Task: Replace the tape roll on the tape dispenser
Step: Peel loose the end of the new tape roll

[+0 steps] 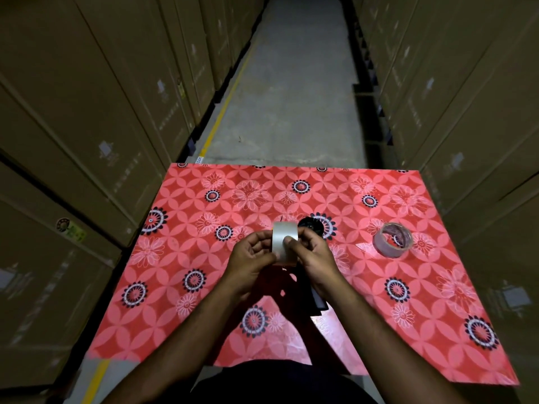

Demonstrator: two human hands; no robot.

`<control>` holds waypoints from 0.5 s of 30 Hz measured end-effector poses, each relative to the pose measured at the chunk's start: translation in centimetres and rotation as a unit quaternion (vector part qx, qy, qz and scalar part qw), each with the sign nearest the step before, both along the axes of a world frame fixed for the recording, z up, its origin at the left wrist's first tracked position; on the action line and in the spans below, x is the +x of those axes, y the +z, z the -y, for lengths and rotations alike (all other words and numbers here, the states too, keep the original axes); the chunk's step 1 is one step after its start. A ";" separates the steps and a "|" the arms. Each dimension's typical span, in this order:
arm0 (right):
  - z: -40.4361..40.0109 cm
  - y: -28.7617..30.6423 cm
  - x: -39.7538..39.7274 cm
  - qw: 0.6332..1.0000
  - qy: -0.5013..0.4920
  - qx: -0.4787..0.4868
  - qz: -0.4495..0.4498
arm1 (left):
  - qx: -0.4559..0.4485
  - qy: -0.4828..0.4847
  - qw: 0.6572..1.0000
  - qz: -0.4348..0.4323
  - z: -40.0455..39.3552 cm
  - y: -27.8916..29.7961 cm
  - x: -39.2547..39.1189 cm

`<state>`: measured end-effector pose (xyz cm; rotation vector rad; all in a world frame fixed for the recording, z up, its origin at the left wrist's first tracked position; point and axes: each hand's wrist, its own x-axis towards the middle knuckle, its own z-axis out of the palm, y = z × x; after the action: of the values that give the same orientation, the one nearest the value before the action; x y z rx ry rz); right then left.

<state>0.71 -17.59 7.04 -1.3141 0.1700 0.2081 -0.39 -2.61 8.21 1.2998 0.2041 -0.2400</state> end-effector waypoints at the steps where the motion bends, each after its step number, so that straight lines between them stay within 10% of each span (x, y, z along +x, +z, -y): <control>1: 0.1 0.1 -0.1 1.000 0.010 -0.008 0.001 | -0.003 0.004 1.000 0.000 0.0 0.0 -0.1; 15: -0.1 0.5 -0.2 0.999 0.030 -0.029 0.026 | -0.026 0.012 1.000 0.000 0.0 0.3 0.3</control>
<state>0.51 -17.49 7.52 -1.3826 0.0927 0.2203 -0.08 -2.63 8.46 1.2449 0.2113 -0.2232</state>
